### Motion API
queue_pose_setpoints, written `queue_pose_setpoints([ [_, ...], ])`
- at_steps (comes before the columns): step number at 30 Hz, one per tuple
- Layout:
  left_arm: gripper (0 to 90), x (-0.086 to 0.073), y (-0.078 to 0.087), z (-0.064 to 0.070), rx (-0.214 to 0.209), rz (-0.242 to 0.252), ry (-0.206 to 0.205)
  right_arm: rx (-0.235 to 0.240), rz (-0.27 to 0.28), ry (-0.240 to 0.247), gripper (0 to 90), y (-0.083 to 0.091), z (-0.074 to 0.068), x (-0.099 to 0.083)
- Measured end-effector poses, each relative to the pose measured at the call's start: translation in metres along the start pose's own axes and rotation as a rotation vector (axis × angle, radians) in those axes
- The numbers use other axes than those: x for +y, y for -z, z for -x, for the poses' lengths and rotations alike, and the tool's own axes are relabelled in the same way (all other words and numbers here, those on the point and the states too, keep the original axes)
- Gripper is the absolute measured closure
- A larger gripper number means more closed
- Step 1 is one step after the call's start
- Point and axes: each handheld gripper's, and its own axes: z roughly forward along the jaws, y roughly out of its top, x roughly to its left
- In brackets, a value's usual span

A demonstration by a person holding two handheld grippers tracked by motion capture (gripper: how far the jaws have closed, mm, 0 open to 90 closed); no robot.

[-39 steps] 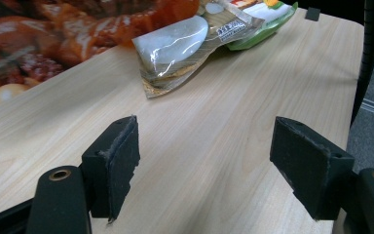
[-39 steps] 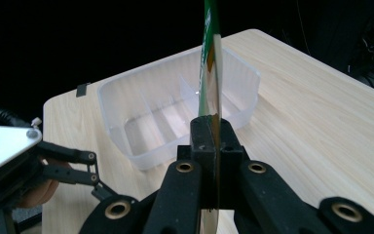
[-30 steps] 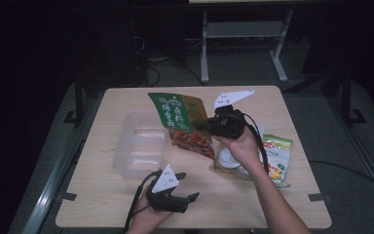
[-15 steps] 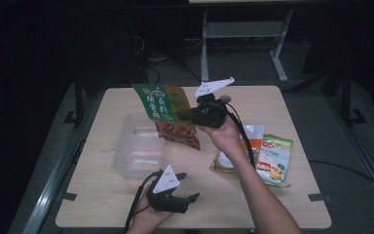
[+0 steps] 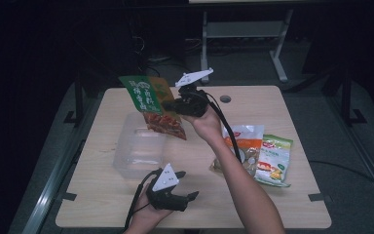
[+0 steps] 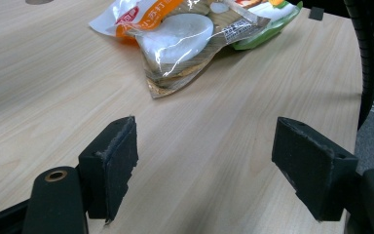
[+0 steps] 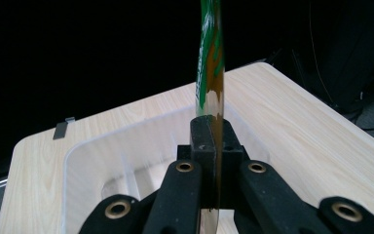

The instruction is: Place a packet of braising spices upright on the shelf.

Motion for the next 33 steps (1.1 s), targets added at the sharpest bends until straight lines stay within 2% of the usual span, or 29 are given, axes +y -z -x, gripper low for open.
queue_pose_setpoints([
  [12, 24.3, 0.001, 0.004, -0.005, 0.006, 0.021, 0.027, 0.016, 0.024, -0.007, 90.0, -0.038, 0.007, 0.012],
  [19, 24.2, 0.002, 0.005, -0.004, 0.011, 0.026, 0.024, 0.019, 0.019, -0.006, 90.0, -0.059, 0.009, 0.014],
  [22, 24.0, 0.002, 0.006, -0.004, 0.014, 0.035, 0.015, 0.027, 0.021, -0.03, 90.0, -0.067, 0.013, 0.01],
  [24, 23.8, 0.003, 0.006, -0.005, 0.014, 0.031, 0.008, 0.025, 0.02, -0.029, 90.0, -0.069, 0.014, 0.009],
  [29, 23.8, 0.003, 0.007, -0.005, 0.011, 0.037, 0.008, 0.031, 0.045, -0.061, 90.0, -0.077, 0.019, 0.0],
  [33, 23.9, 0.004, 0.009, -0.005, 0.015, 0.045, 0.0, 0.033, 0.037, -0.084, 90.0, -0.084, 0.023, -0.01],
])
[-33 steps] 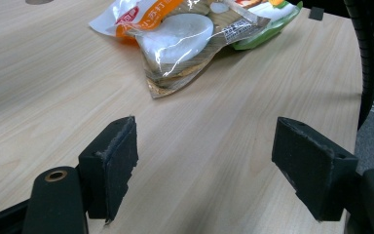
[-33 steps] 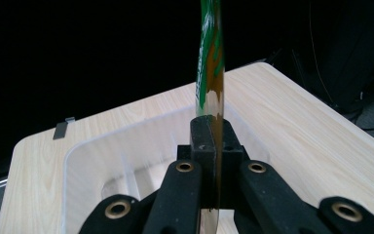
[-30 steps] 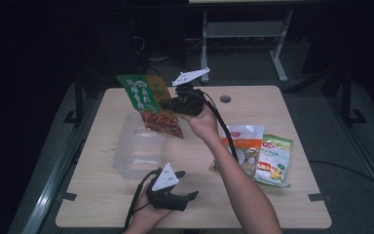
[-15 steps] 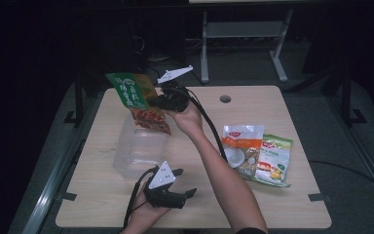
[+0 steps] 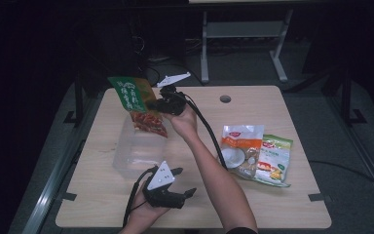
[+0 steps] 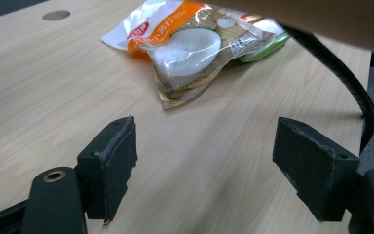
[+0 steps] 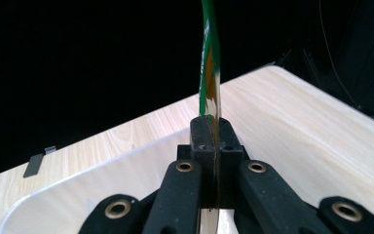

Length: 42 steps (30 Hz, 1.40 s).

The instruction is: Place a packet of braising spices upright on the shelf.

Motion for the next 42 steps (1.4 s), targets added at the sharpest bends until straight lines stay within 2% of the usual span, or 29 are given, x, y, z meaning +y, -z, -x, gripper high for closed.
queue_pose_setpoints([
  [5, 23.9, -0.001, 0.0, -0.002, 0.003, -0.006, 0.012, 0.004, 0.013, -0.033, 90.0, -0.006, 0.003, -0.009],
  [8, 23.9, -0.001, 0.001, -0.002, 0.006, -0.008, 0.007, 0.0, 0.017, -0.031, 90.0, -0.008, 0.004, -0.01],
  [13, 23.9, -0.001, 0.001, -0.002, 0.006, -0.007, 0.011, -0.017, -0.026, -0.022, 89.9, -0.013, 0.004, -0.019],
  [17, 23.9, -0.001, 0.001, -0.002, 0.008, -0.002, 0.012, -0.005, -0.011, -0.046, 89.8, -0.012, 0.008, -0.024],
  [26, 24.0, -0.001, 0.001, -0.003, 0.009, -0.006, 0.01, 0.003, -0.028, -0.047, 89.8, -0.008, 0.013, -0.032],
  [30, 23.9, -0.001, 0.001, -0.003, 0.01, -0.007, 0.013, -0.009, -0.032, -0.044, 89.0, -0.008, 0.013, -0.032],
  [35, 24.0, -0.001, 0.001, -0.004, 0.011, -0.007, 0.014, -0.026, -0.058, -0.041, 81.9, -0.004, 0.013, -0.03],
  [42, 24.0, -0.002, -0.001, -0.004, 0.013, -0.009, 0.014, -0.051, -0.08, -0.041, 69.7, 0.011, 0.015, -0.026],
])
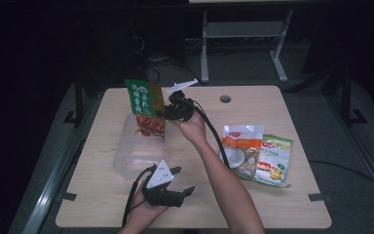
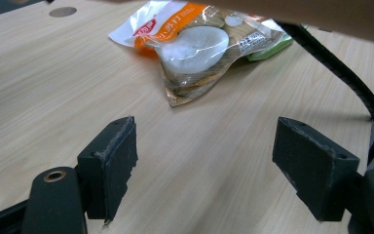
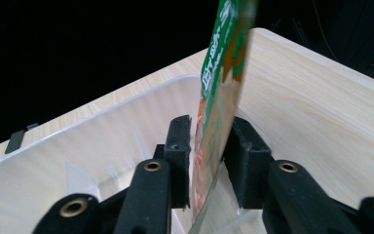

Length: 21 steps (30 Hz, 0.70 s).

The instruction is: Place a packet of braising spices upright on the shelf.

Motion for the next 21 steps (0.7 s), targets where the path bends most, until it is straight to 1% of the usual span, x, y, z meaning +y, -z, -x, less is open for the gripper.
queue_pose_setpoints([
  [4, 24.0, 0.0, 0.0, -0.001, 0.003, -0.003, 0.003, -0.011, -0.012, 0.004, 65.8, 0.01, 0.0, 0.0],
  [6, 24.0, -0.001, 0.001, -0.002, 0.002, 0.0, 0.011, -0.022, -0.024, 0.009, 63.4, 0.015, 0.001, 0.0],
  [9, 24.0, -0.001, 0.001, -0.003, 0.002, 0.004, 0.017, -0.027, -0.032, 0.003, 60.7, 0.022, 0.002, -0.002],
  [11, 24.0, -0.001, 0.0, -0.003, 0.003, -0.001, 0.014, -0.029, -0.04, 0.001, 59.5, 0.027, 0.003, -0.004],
  [13, 24.0, -0.001, -0.001, -0.003, 0.003, -0.003, 0.02, -0.035, -0.041, -0.002, 58.7, 0.034, 0.003, -0.008],
  [14, 24.0, -0.001, -0.001, -0.003, 0.001, -0.004, 0.019, -0.038, -0.042, 0.002, 57.8, 0.037, 0.004, -0.009],
  [16, 24.1, -0.001, -0.002, -0.002, -0.001, -0.012, 0.019, -0.042, -0.044, -0.007, 56.2, 0.044, 0.005, -0.012],
  [19, 24.2, -0.001, -0.004, -0.002, -0.005, -0.012, 0.008, -0.044, -0.045, -0.02, 54.4, 0.054, 0.006, -0.016],
  [21, 24.3, -0.001, -0.004, -0.001, -0.007, -0.016, 0.003, -0.046, -0.048, -0.018, 53.2, 0.061, 0.007, -0.018],
])
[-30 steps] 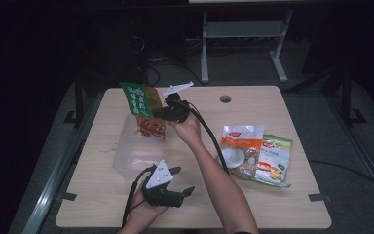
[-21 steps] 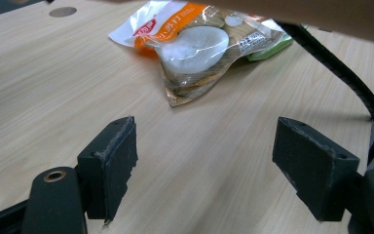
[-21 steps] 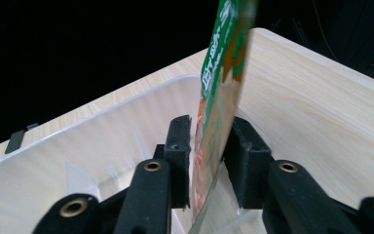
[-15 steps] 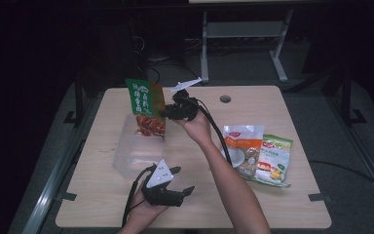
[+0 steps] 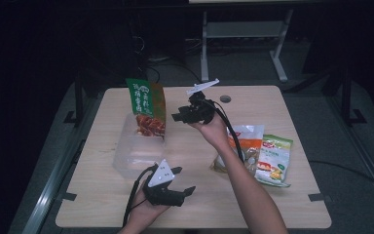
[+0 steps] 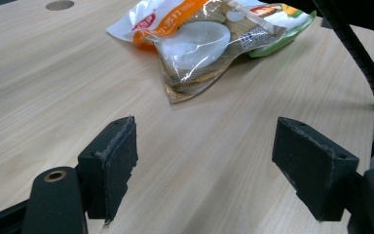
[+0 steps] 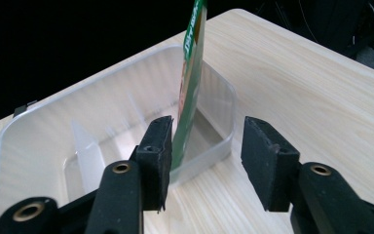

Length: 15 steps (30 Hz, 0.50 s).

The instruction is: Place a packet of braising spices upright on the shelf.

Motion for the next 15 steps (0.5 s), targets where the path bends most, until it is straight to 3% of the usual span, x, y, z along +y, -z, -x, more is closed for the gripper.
queue_pose_setpoints([
  [15, 24.4, -0.001, -0.005, 0.003, -0.012, -0.012, -0.002, -0.032, -0.031, -0.026, 45.0, 0.048, 0.005, -0.027],
])
